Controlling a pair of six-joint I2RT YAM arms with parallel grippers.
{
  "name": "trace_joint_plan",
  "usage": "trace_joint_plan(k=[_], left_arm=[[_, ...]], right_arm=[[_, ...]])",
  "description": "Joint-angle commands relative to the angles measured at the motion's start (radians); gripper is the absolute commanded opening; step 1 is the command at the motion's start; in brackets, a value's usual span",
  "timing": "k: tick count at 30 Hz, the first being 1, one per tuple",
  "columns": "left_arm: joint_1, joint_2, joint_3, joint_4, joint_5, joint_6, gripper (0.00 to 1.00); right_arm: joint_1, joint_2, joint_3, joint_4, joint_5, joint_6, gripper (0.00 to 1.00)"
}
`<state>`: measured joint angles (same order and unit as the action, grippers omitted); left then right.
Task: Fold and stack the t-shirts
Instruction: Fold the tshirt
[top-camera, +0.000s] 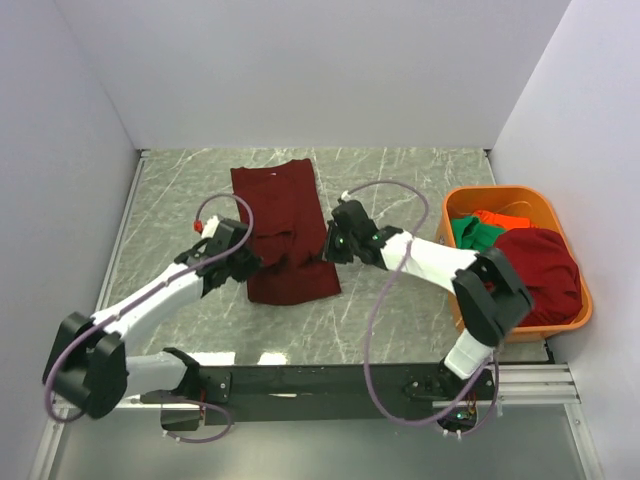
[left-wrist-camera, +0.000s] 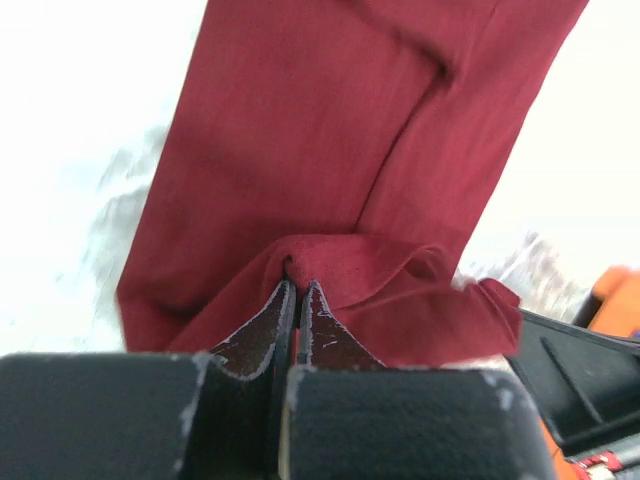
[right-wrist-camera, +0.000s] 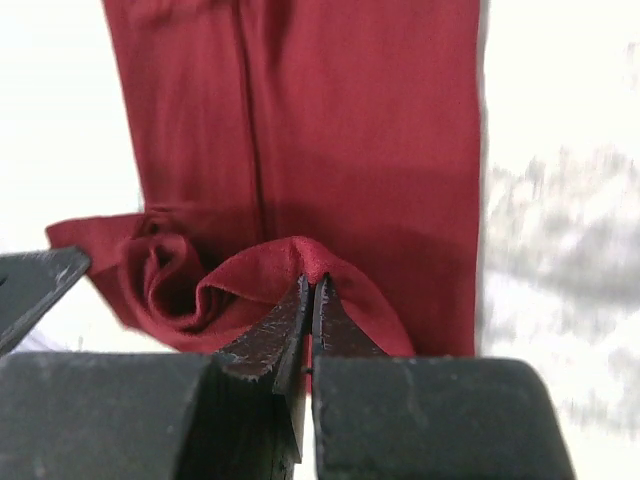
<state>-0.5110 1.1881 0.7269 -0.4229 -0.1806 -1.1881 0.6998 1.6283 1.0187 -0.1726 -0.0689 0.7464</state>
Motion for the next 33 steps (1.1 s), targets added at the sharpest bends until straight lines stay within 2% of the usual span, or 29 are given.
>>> trace_joint_plan(k=[1, 5, 10, 19, 33], left_arm=[[0.048, 0.079, 0.081, 0.110, -0.008, 0.045, 0.00], [0.107, 0.156, 0.097, 0.165, 0.015, 0.042, 0.00], [0.150, 0.260, 0.152, 0.185, 0.033, 0.050, 0.00], [0.206, 0.257, 0.170, 0.187, 0.067, 0.071, 0.00], [0.259, 0.357, 0.279, 0.193, 0.095, 0.097, 0.00]], right_arm=[[-0.037, 0.089, 0.104, 0.042, 0.005, -0.030, 0.00], [-0.072, 0.209, 0.216, 0.039, -0.002, -0.047, 0.00], [-0.105, 0.277, 0.287, 0.033, -0.017, -0.061, 0.00], [-0.137, 0.254, 0.339, 0.007, -0.008, -0.085, 0.00], [-0.180, 0.341, 0.457, -0.013, -0.043, -0.104, 0.00]])
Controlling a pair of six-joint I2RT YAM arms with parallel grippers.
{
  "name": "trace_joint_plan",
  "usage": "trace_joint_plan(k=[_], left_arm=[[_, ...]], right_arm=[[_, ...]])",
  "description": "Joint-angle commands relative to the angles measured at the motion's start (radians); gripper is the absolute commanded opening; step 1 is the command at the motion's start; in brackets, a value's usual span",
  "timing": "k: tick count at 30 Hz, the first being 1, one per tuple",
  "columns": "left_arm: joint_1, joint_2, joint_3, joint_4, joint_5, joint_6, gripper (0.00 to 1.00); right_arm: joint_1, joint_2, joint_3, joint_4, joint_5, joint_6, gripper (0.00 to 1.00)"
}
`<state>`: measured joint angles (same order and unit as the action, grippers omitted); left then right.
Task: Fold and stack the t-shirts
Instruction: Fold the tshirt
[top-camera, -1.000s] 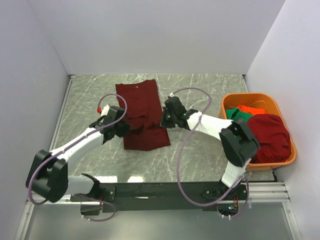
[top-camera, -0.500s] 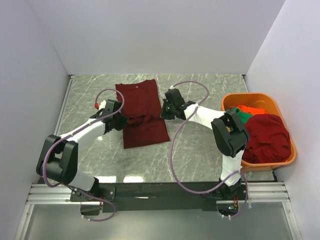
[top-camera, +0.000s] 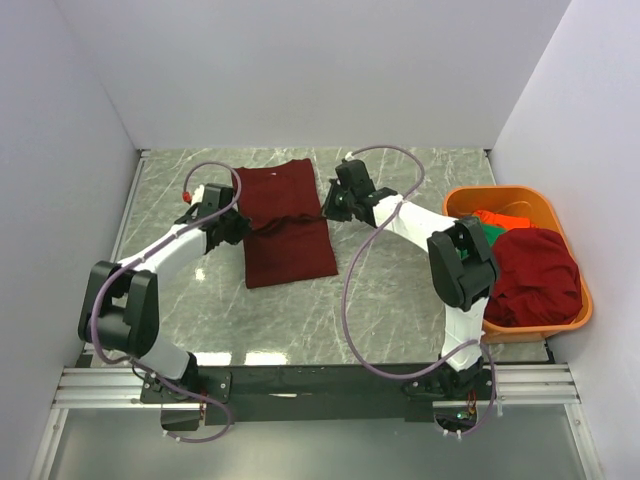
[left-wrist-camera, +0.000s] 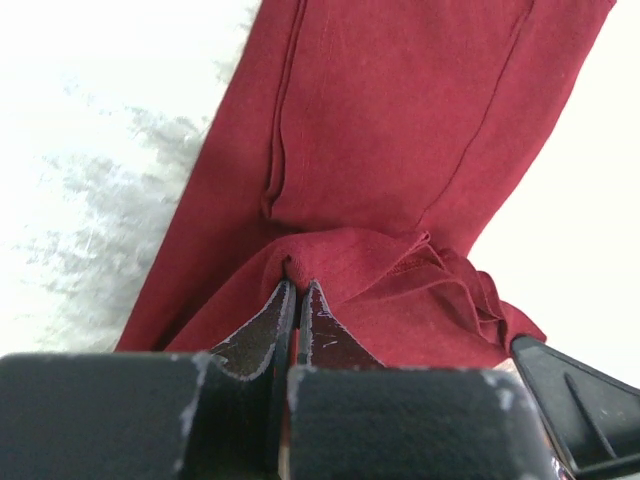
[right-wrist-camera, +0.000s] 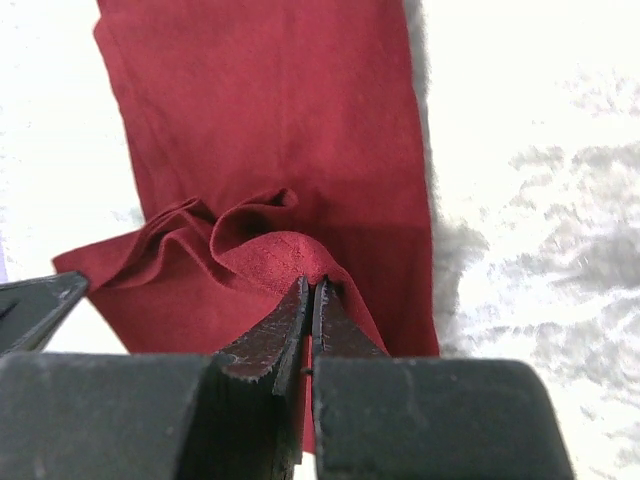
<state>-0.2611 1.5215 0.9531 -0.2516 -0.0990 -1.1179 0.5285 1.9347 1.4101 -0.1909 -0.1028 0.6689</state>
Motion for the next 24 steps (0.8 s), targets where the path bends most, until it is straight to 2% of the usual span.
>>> trace_joint_plan(k=[1, 11, 12, 13, 14, 15, 16, 17, 18, 19, 20, 22, 23, 24], left_arm=[[0.010, 0.034, 0.055, 0.018, 0.015, 0.024, 0.00], [0.040, 0.065, 0.033, 0.069, 0.027, 0.026, 0.00], [0.049, 0.065, 0.030, 0.078, 0.034, 0.030, 0.03], [0.054, 0.063, 0.026, 0.084, 0.038, 0.042, 0.09], [0.060, 0.059, 0.021, 0.089, 0.036, 0.044, 0.20], [0.075, 0.051, 0.006, 0.106, 0.042, 0.047, 0.38], [0.085, 0.033, 0.003, 0.112, 0.050, 0.053, 0.46], [0.092, 0.020, -0.004, 0.117, 0.054, 0.061, 0.53], [0.106, 0.003, -0.013, 0.123, 0.061, 0.069, 0.60], [0.109, -0.033, -0.014, 0.121, 0.058, 0.081, 0.62], [0.111, -0.052, -0.016, 0.115, 0.052, 0.085, 0.63], [0.111, -0.089, -0.014, 0.101, 0.056, 0.096, 0.61], [0.109, -0.095, -0.019, 0.104, 0.074, 0.095, 0.57], [0.105, -0.096, -0.030, 0.113, 0.090, 0.096, 0.48]], right_arm=[[-0.009, 0.044, 0.088, 0.001, -0.011, -0.028, 0.00], [-0.028, 0.128, 0.144, 0.004, -0.055, -0.037, 0.00], [-0.035, 0.133, 0.145, 0.004, -0.063, -0.038, 0.00], [-0.041, 0.136, 0.154, 0.004, -0.072, -0.041, 0.05], [-0.045, 0.142, 0.161, -0.001, -0.077, -0.046, 0.10], [-0.057, 0.145, 0.167, -0.007, -0.080, -0.054, 0.15], [-0.065, 0.145, 0.177, -0.012, -0.098, -0.055, 0.21], [-0.070, 0.138, 0.179, -0.015, -0.106, -0.060, 0.38], [-0.077, 0.129, 0.176, -0.015, -0.112, -0.061, 0.45], [-0.082, 0.116, 0.165, -0.012, -0.113, -0.069, 0.56], [-0.081, 0.089, 0.158, -0.018, -0.095, -0.083, 0.61], [-0.081, 0.049, 0.135, -0.015, -0.092, -0.086, 0.64], [-0.081, 0.038, 0.124, -0.006, -0.100, -0.083, 0.64], [-0.078, 0.023, 0.107, 0.011, -0.107, -0.080, 0.64]])
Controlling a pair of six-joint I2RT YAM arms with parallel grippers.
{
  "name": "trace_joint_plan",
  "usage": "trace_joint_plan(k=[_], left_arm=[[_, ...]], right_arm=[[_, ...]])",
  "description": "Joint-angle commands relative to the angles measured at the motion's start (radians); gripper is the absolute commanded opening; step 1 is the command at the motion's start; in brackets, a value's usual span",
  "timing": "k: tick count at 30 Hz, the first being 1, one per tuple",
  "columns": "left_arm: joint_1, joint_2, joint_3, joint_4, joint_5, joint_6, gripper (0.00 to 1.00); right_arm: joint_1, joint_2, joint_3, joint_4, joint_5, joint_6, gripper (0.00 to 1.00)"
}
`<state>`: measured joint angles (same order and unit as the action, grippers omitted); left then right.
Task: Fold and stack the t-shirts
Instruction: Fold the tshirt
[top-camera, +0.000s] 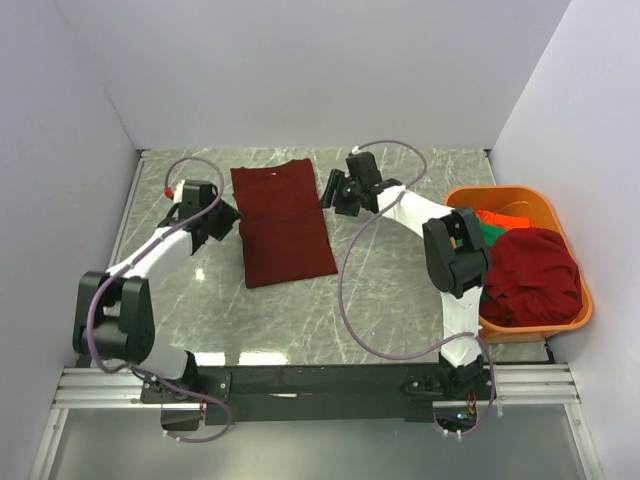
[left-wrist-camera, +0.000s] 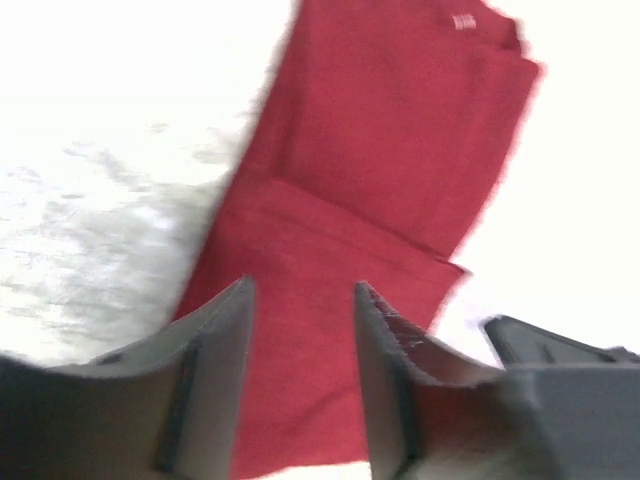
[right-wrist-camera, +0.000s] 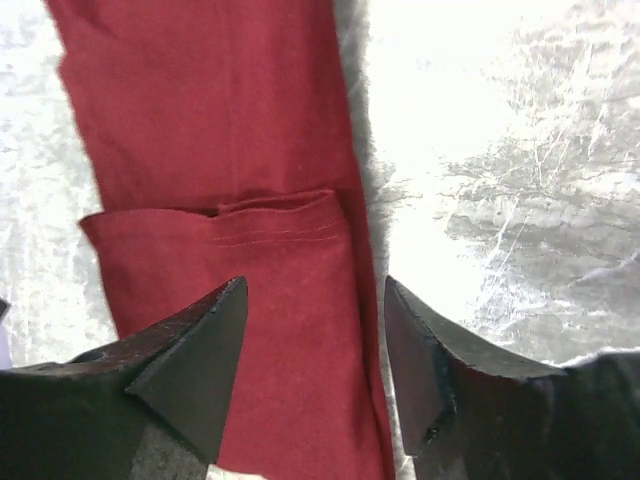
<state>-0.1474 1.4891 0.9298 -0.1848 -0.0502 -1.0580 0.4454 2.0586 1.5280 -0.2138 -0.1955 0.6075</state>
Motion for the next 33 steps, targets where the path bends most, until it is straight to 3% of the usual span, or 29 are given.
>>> trace_joint_plan(k=[1, 2, 3, 6, 8, 16, 24, 33], left_arm=[[-0.014, -0.059, -0.006, 0.056, 0.065, 0.033, 0.42], [-0.021, -0.050, -0.006, 0.059, 0.069, 0.032, 0.36], [-0.038, -0.026, -0.003, 0.067, 0.075, 0.032, 0.23], [-0.063, 0.046, 0.033, 0.081, 0.108, 0.030, 0.06], [-0.069, 0.085, 0.055, 0.102, 0.134, 0.033, 0.01], [-0.070, 0.298, 0.204, 0.163, 0.210, 0.058, 0.01], [-0.032, 0.476, 0.228, 0.211, 0.245, 0.026, 0.01], [-0.024, 0.551, 0.219, 0.211, 0.257, -0.013, 0.01]], right_arm=[[0.016, -0.119, -0.044, 0.051, -0.022, -0.015, 0.61], [0.022, -0.123, -0.057, 0.076, -0.039, -0.011, 0.60], [0.029, -0.120, -0.063, 0.083, -0.048, -0.008, 0.59], [0.052, -0.091, -0.062, 0.120, -0.103, -0.002, 0.48], [0.062, -0.058, -0.046, 0.143, -0.131, 0.000, 0.46], [0.062, 0.110, 0.095, 0.188, -0.282, 0.020, 0.42], [0.018, 0.222, 0.126, 0.208, -0.294, 0.080, 0.41], [-0.002, 0.252, 0.095, 0.148, -0.242, 0.121, 0.40]])
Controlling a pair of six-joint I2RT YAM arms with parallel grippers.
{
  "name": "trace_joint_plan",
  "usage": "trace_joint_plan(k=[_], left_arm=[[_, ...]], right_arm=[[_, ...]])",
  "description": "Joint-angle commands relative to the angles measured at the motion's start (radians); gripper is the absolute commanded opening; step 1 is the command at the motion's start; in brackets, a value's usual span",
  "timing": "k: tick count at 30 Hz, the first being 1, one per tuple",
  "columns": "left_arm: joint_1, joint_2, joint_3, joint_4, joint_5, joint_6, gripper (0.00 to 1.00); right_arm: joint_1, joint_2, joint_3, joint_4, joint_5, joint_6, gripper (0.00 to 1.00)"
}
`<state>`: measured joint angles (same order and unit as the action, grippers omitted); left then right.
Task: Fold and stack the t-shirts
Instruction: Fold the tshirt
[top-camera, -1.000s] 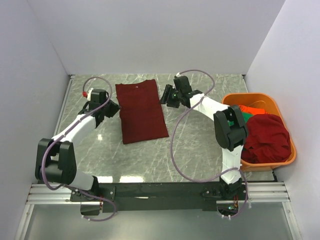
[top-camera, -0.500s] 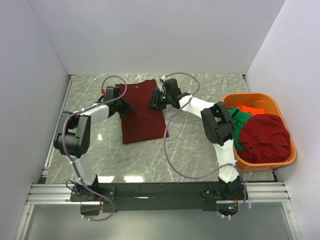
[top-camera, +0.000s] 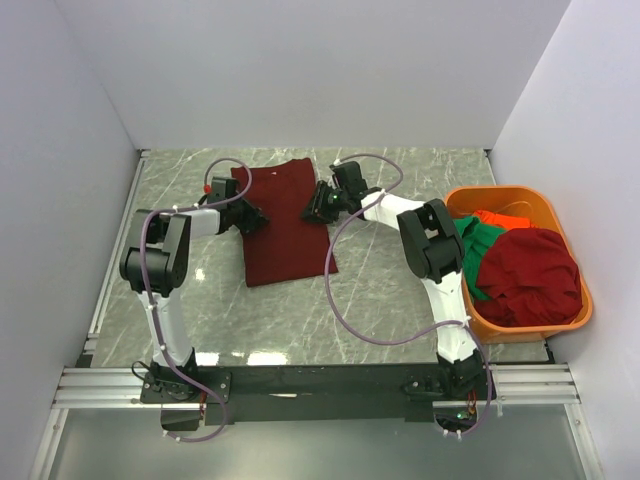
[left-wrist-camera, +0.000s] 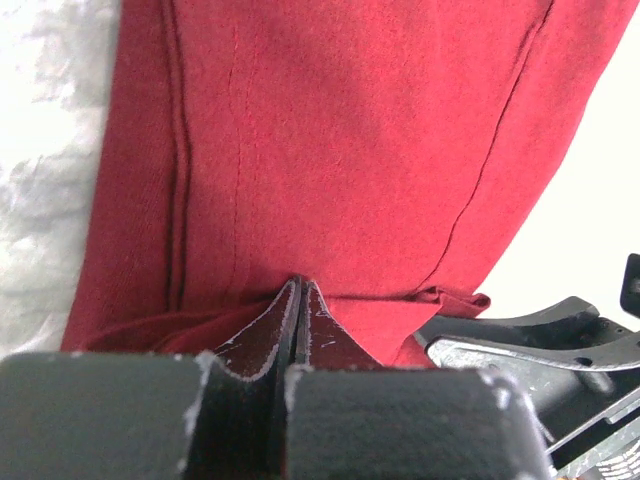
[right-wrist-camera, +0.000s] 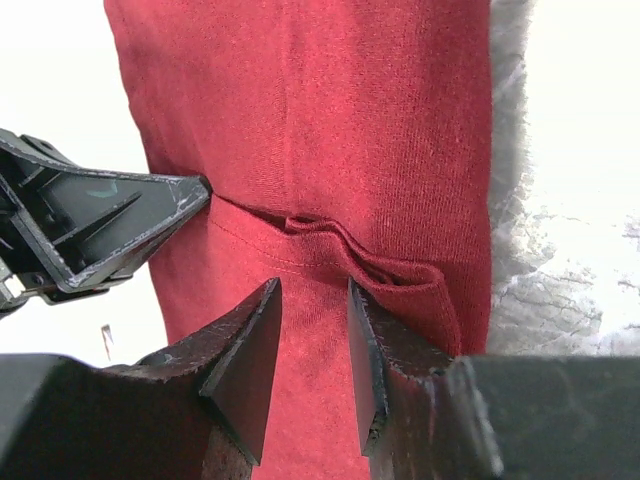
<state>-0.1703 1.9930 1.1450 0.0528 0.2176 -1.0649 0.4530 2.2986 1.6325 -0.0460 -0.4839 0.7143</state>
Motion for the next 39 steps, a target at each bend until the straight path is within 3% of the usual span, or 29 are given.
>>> trace_joint_plan(k=[1, 13, 29, 39], left_arm=[[-0.001, 0.047, 0.002, -0.030, -0.015, -0.007, 0.01], [-0.047, 0.020, -0.047, -0.042, -0.027, 0.000, 0.01], [-0.071, -0.203, -0.321, 0.019, -0.046, -0.012, 0.01], [-0.054, -0.215, -0.294, -0.011, -0.064, 0.031, 0.01]], right_arm=[[-0.008, 0.016, -0.008, -0.031, 0.048, 0.020, 0.40], [-0.008, -0.076, -0.193, 0.043, 0.064, 0.089, 0.39], [-0.008, -0.272, -0.537, 0.178, 0.071, 0.102, 0.38], [-0.007, -0.355, -0.635, 0.238, 0.068, 0.143, 0.38]])
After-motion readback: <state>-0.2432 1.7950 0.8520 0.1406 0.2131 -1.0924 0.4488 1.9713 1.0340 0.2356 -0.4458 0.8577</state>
